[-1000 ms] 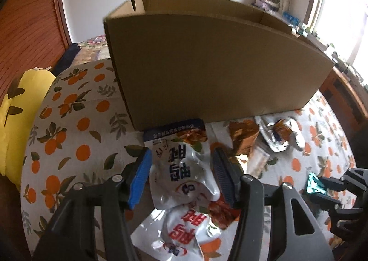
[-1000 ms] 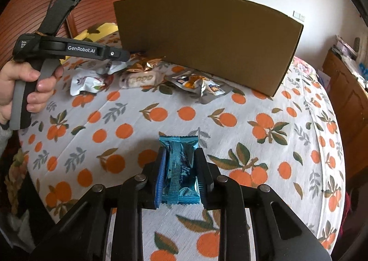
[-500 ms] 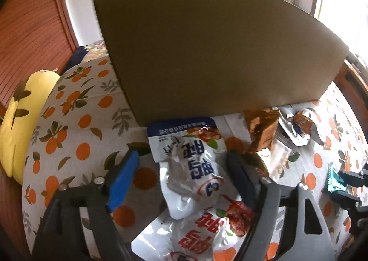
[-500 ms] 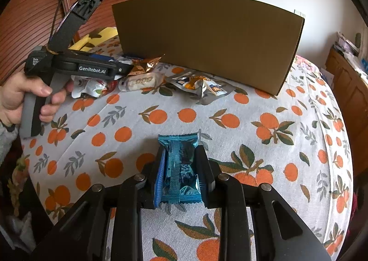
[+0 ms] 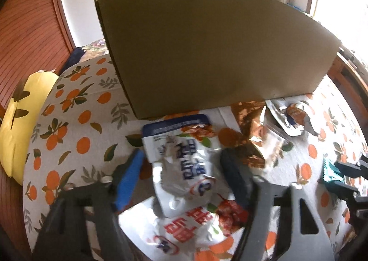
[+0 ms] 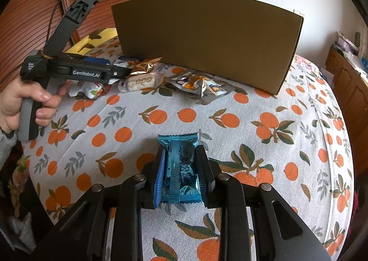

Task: Organize snacks
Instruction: 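Grasp the white wrapper with the left tool while the right tool grasps the teal candy, then carry the white packet and teal candy over the box and open both tools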

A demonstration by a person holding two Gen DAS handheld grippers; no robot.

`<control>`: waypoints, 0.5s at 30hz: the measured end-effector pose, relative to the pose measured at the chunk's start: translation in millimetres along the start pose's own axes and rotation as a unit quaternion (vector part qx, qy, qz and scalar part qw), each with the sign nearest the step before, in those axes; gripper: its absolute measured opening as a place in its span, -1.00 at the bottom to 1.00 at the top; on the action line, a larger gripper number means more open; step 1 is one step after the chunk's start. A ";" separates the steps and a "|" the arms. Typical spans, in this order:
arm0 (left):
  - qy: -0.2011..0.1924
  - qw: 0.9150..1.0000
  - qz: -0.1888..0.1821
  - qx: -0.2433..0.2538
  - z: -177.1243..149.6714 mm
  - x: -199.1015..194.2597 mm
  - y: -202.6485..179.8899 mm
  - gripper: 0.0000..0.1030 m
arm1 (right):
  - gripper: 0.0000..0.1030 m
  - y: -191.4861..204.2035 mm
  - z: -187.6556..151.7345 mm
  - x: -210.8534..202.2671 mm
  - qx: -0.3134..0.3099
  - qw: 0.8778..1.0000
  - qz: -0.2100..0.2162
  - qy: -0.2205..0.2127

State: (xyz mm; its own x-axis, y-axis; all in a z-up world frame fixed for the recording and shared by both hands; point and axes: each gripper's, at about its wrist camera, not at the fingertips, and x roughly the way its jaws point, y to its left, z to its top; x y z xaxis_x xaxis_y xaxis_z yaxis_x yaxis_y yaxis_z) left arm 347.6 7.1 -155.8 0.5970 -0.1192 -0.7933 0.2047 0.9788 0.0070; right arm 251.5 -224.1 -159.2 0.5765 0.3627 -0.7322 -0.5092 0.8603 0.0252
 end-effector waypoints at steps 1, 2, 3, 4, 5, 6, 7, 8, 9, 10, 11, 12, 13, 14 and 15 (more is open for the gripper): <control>0.001 1.000 -0.001 0.000 -1.1 -1.0 -0.7 0.22 | -0.54 0.1 0.1 -0.1 0.000 1.000 0.001 0.000; 0.001 1.000 -0.002 0.002 -2.3 -1.8 -1.9 0.21 | -0.54 0.2 0.0 -0.1 0.000 1.000 0.001 0.000; -0.001 1.000 -0.002 0.008 -3.9 -3.0 -4.1 0.20 | -0.54 0.1 -0.1 -0.1 0.000 1.000 0.001 0.000; -0.002 1.000 0.000 0.014 -5.4 -4.5 -5.6 0.20 | -0.54 0.2 -0.2 -0.1 0.000 1.000 0.001 0.000; -0.003 1.000 0.003 0.018 -6.8 -6.2 -7.2 0.19 | -0.54 0.3 -0.2 -0.1 0.000 1.000 0.001 0.000; -0.004 1.000 0.005 0.021 -8.6 -8.0 -8.5 0.19 | -0.54 0.1 -0.5 -0.1 0.000 1.000 0.000 0.000; -0.005 1.000 0.006 0.023 -10.4 -9.9 -9.9 0.19 | -0.54 0.4 -0.3 -0.1 0.000 1.000 0.000 0.000; -0.006 1.000 0.007 0.025 -12.2 -12.1 -11.1 0.19 | -0.54 0.1 -0.5 0.0 0.000 1.000 0.000 0.000; -0.008 1.000 0.007 0.026 -13.4 -14.1 -12.0 0.19 | -0.54 0.4 -0.4 -0.1 0.000 1.000 -0.001 0.000; -0.010 1.000 0.007 0.026 -14.5 -16.1 -12.5 0.19 | -0.54 0.5 -0.2 -0.1 0.000 1.000 -0.002 0.000; -0.012 1.000 0.006 0.026 -15.4 -18.8 -12.6 0.19 | -0.54 0.3 -0.2 -0.1 0.000 1.000 -0.002 0.000; -0.014 1.000 0.005 0.025 -16.1 -21.3 -13.0 0.19 | -0.54 0.8 -0.1 0.0 -0.001 1.000 -0.002 0.000; -0.018 1.000 0.005 0.024 -16.4 -24.7 -13.2 0.20 | -0.54 0.8 -0.1 0.0 -0.001 1.000 -0.002 0.000; -0.021 0.999 0.005 0.024 -17.6 -28.5 -14.5 0.20 | -0.54 0.5 0.0 0.1 -0.001 1.000 -0.003 0.000; -0.025 0.999 0.006 0.024 -17.6 -32.3 -14.6 0.20 | -0.54 0.7 -0.1 0.0 -0.001 1.000 -0.003 0.000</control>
State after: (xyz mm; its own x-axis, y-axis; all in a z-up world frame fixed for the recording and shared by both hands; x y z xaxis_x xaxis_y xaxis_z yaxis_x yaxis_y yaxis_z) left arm 311.6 -0.4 -141.0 0.6371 -0.1171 -0.7618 0.2333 0.9713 0.0458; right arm 251.0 -223.5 -159.2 0.5788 0.3581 -0.7327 -0.5075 0.8614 0.0201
